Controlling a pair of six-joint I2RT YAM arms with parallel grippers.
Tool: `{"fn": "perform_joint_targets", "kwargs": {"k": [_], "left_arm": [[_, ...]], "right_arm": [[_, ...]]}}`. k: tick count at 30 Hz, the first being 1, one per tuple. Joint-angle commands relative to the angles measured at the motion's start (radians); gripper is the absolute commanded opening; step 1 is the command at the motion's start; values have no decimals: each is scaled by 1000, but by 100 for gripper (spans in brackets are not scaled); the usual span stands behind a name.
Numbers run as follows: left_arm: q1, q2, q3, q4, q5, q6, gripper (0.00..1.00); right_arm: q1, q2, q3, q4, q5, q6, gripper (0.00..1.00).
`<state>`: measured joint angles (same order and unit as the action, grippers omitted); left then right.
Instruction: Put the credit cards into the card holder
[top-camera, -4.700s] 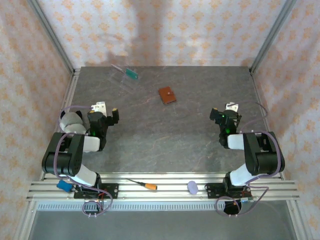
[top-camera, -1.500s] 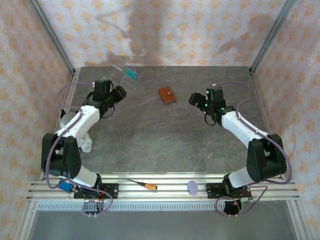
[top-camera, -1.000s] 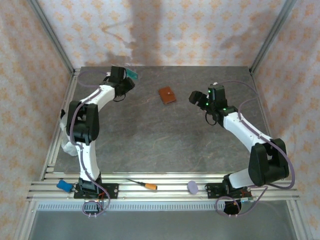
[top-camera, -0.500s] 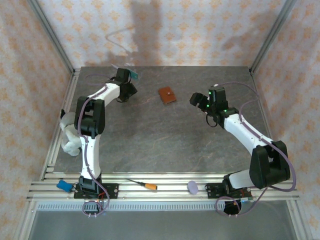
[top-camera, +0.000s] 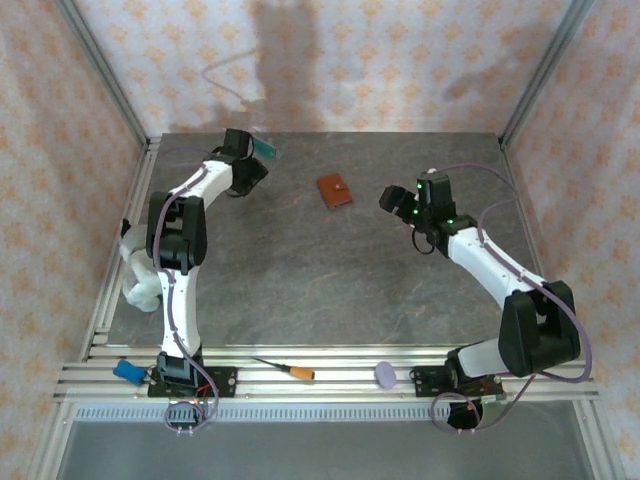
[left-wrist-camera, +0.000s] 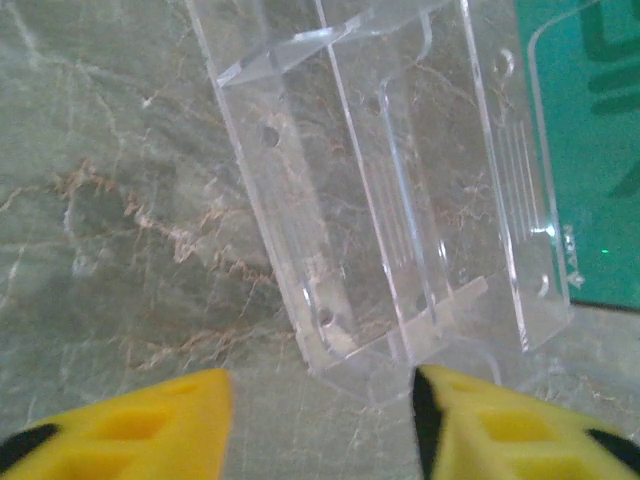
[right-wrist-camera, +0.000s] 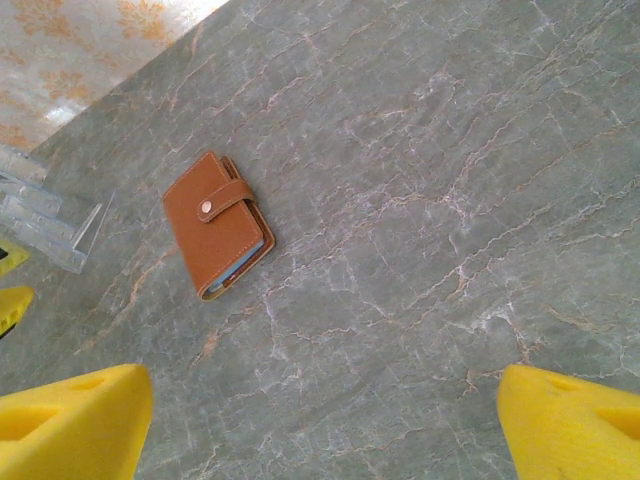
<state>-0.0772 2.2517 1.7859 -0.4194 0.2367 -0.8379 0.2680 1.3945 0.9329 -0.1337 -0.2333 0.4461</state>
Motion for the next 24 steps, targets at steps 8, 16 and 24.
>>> {"fn": "perform_joint_targets", "kwargs": {"k": [8, 16, 24], "left_arm": [[4, 74, 73, -115, 69, 14, 46], [-17, 76, 60, -164, 151, 60, 43], [-85, -4, -94, -115, 220, 64, 42]], "right_arm": [[6, 30, 23, -16, 5, 17, 89], [7, 28, 14, -9, -8, 40, 89], [13, 40, 14, 3, -3, 49, 89]]}}
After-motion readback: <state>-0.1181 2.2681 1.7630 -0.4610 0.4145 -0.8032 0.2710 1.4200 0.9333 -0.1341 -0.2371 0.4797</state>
